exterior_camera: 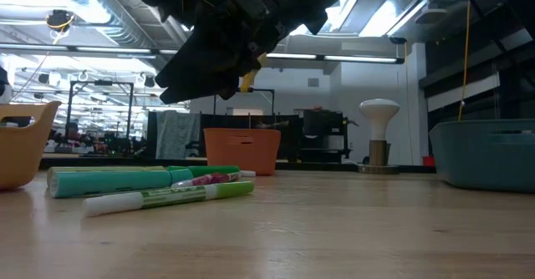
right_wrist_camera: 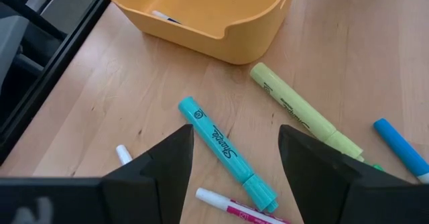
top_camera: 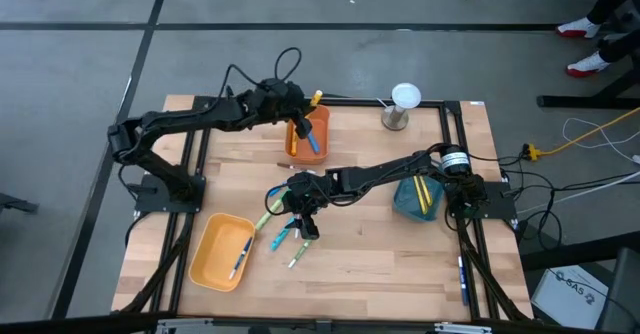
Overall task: Pick & Place Markers
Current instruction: Put the yellow highlighter pen into the orange bin, then put the green marker pen into the yellow bin
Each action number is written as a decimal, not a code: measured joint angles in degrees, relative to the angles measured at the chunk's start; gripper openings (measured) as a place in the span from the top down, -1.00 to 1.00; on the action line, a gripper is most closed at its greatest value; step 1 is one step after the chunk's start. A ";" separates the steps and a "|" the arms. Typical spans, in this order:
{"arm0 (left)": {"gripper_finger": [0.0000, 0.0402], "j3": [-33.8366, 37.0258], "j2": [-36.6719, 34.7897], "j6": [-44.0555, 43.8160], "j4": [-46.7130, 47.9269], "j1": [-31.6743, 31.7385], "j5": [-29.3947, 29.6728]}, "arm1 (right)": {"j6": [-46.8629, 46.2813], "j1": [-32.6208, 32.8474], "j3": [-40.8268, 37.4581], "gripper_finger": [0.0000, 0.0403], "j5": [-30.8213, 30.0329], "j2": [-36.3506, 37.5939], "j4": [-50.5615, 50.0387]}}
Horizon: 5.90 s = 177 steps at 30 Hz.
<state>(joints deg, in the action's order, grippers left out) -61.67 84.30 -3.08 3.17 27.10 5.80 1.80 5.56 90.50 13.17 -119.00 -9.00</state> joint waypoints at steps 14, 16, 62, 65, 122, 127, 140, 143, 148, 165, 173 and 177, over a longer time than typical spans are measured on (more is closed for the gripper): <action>0.73 -0.02 9.06 -2.35 2.70 3.12 -3.54 | 0.00 0.00 0.00 -0.07 -0.02 0.02 0.07; 0.73 -0.02 10.11 -2.71 2.72 3.34 -3.55 | 0.00 0.00 0.00 -0.07 -0.02 0.02 0.07; 0.42 0.00 -11.15 -1.68 35.64 -5.16 -3.94 | -0.01 -0.02 0.00 -0.07 -0.07 0.02 0.14; 0.44 0.00 -11.29 -2.31 40.36 -7.07 -3.98 | -0.02 -0.02 0.00 -0.07 -0.07 0.02 0.14; 0.51 10.84 -8.75 -14.71 34.87 -28.64 5.19 | -0.64 -0.02 0.00 -0.07 -0.04 0.04 1.03; 0.51 10.84 -9.00 -11.16 34.76 -28.62 9.21 | -8.33 0.41 0.00 -0.07 0.03 0.04 0.90; 0.52 10.84 -11.58 -10.09 34.17 -29.76 12.52 | -16.44 0.37 0.00 -0.07 6.50 0.04 -19.15; 0.54 10.84 -12.73 -10.04 32.98 -30.70 12.61 | -16.34 0.37 0.00 -0.07 4.50 0.04 -26.97; 0.57 12.47 -16.44 -8.25 27.86 -32.02 12.69 | -14.95 0.37 -0.02 -0.07 0.37 0.04 -33.54; 0.68 37.28 -52.66 -7.25 10.84 -31.38 1.97 | -7.68 -0.52 -0.02 -0.07 -16.09 0.04 -23.73; 0.69 44.79 -66.51 -6.68 10.27 -30.62 2.30 | -6.88 -1.77 -0.02 -0.07 -16.17 0.04 -21.87; 0.70 48.34 -72.11 -5.74 10.39 -30.61 2.38 | -6.93 -2.19 -0.02 -0.07 -16.19 0.04 -21.41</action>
<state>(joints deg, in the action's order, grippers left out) -13.32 12.19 -8.81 13.56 -3.51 8.19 -5.13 3.37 90.48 -3.02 -118.96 -30.41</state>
